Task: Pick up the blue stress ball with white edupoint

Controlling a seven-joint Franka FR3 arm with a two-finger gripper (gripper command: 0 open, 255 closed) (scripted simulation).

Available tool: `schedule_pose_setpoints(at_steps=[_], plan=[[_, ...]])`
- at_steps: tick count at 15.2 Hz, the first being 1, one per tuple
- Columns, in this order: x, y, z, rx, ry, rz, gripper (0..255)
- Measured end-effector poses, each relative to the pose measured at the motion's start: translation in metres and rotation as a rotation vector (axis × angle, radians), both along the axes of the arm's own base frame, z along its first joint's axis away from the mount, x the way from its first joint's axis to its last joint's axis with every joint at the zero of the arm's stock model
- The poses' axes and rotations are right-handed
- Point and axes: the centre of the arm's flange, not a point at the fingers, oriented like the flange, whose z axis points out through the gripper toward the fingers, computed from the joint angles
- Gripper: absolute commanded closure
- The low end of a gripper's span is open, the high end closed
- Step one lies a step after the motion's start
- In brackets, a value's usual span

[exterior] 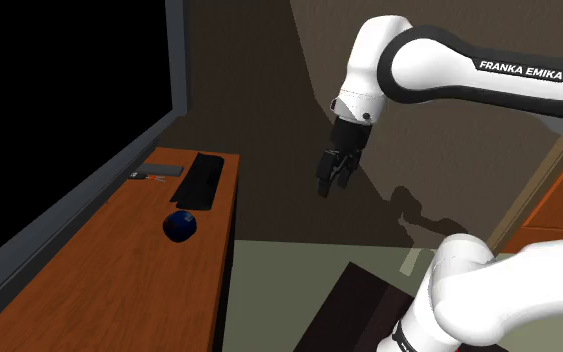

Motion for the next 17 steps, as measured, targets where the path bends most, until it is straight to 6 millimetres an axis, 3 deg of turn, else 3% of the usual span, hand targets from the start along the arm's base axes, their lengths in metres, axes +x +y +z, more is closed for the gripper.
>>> schedule_pose_setpoints(at_steps=[2,7,17], plan=[[0.004,0.005,-0.002,-0.007,0.0,-0.007,0],[0.042,0.054,-0.012,-0.07,0.001,-0.084,0],[0.148,0.154,-0.047,-0.207,0.002,-0.253,0]])
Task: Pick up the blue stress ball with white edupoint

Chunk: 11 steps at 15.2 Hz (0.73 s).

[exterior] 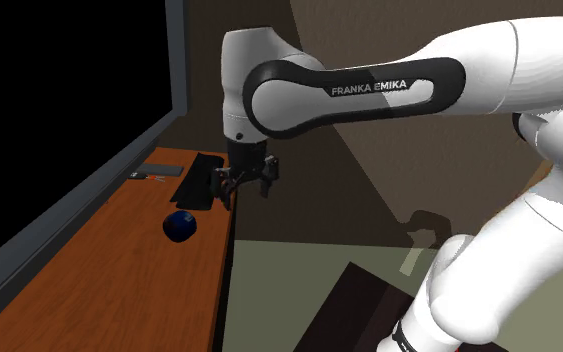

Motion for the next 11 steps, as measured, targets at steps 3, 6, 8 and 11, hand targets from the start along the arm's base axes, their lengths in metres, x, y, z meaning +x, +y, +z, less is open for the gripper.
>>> schedule_pose_setpoints(at_steps=[3,6,8,11], plan=[[0.031,0.024,-0.015,-0.041,0.001,-0.05,0],[0.066,0.044,-0.027,-0.082,0.001,-0.102,0],[0.092,0.059,-0.041,-0.108,0.001,-0.136,0],[0.126,0.076,-0.054,-0.149,0.001,-0.188,0]])
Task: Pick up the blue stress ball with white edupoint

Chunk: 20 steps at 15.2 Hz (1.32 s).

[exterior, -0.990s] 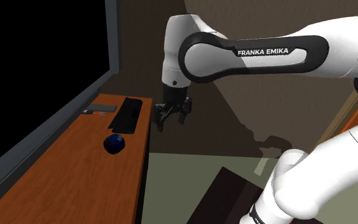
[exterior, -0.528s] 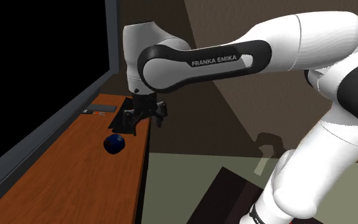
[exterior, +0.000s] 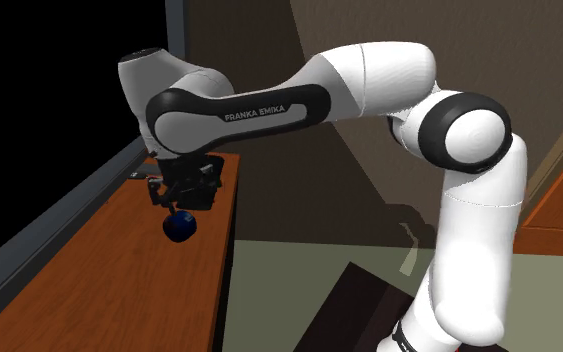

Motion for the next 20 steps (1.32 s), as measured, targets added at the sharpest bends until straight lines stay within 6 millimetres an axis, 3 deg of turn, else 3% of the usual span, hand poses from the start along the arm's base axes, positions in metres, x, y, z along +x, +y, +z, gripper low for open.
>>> schedule_pose_setpoints(at_steps=[4,11,12,20], plan=[[0.039,0.017,-0.022,-0.042,0.0,-0.053,0],[0.043,0.018,-0.057,-0.049,0.0,-0.061,0],[0.044,0.018,-0.059,-0.049,0.0,-0.061,255],[0.044,0.018,-0.059,-0.048,-0.004,-0.062,255]])
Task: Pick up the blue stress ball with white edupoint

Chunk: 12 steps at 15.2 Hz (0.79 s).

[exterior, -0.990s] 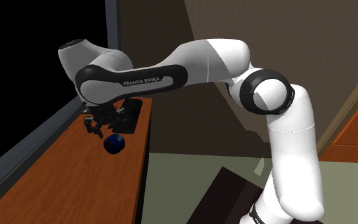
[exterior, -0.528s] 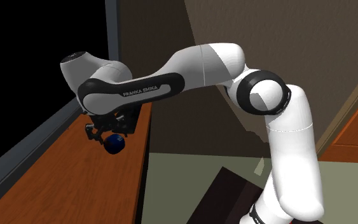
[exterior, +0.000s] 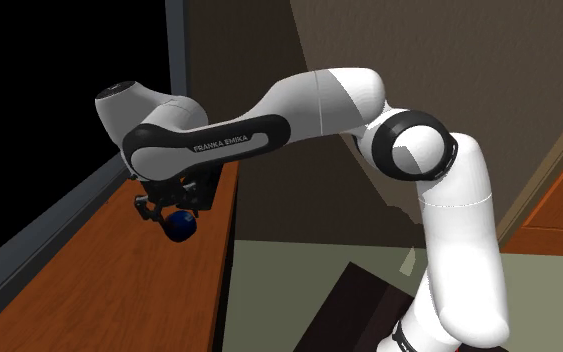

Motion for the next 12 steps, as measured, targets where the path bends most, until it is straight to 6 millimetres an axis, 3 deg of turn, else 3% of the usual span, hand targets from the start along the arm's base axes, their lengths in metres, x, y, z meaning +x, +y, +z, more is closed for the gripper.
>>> schedule_pose_setpoints(at_steps=[3,12], plan=[[0.0,0.001,0.002,0.0,0.002,0.0,255],[0.0,0.001,0.045,0.0,0.003,0.001,255]])
